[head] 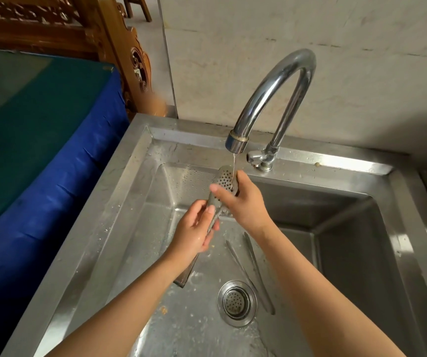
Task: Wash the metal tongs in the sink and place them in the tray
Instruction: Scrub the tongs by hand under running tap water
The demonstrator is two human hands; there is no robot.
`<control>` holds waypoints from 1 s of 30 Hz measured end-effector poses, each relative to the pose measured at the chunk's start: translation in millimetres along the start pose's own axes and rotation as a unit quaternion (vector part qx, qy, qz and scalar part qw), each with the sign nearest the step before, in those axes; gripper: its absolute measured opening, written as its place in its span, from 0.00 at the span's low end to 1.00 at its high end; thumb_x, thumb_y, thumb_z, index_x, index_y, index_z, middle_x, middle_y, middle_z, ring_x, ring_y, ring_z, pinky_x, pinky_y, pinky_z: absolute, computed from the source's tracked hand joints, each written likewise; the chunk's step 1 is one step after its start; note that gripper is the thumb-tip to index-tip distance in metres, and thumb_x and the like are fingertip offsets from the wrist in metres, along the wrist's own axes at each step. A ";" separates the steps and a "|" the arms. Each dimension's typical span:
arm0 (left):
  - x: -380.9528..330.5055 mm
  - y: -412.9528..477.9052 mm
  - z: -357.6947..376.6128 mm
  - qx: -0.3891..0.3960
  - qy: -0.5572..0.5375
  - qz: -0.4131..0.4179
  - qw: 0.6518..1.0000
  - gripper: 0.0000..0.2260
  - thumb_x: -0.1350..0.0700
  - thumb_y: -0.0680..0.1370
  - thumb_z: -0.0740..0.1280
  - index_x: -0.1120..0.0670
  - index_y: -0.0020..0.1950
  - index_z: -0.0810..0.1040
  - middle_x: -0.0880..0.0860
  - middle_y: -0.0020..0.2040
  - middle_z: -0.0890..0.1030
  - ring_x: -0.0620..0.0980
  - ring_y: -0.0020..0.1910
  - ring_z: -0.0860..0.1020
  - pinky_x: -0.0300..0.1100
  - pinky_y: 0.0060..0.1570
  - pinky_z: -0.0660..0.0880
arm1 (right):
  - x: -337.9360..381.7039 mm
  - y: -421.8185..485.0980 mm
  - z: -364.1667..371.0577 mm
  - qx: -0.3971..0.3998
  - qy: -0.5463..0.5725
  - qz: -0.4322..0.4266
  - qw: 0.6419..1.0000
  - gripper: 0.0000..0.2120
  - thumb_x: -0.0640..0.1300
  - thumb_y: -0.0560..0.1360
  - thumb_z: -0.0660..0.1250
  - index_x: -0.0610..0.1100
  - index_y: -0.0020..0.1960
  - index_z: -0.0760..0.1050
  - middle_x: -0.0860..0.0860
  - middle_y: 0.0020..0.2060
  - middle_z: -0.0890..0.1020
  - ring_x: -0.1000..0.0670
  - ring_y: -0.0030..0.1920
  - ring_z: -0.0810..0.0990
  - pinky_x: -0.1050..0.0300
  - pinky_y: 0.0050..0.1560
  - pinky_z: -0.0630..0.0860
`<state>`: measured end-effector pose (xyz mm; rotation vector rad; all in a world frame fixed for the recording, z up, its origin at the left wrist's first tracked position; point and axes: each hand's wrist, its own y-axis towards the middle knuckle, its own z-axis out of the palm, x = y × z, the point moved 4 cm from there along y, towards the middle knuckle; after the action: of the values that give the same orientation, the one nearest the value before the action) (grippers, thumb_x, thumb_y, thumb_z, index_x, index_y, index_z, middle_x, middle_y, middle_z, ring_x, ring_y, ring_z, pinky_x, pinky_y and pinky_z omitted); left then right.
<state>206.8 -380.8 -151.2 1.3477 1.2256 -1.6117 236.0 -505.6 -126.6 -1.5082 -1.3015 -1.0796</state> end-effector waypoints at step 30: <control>5.7 -16.5 -0.7 -0.093 -0.022 0.022 0.995 0.08 0.44 0.74 0.63 0.44 0.45 0.80 0.59 0.37 0.83 0.54 0.24 0.77 0.42 0.23 0.73 | 11.4 -13.6 -11.4 0.097 0.050 0.029 0.994 0.35 0.28 0.70 0.66 0.49 0.71 0.61 0.51 0.47 0.77 0.51 0.48 0.78 0.51 0.53 0.78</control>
<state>190.5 -374.7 -153.0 1.2063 1.2776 -1.4512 222.5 -512.2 -111.7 -1.3237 -1.2477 -0.9501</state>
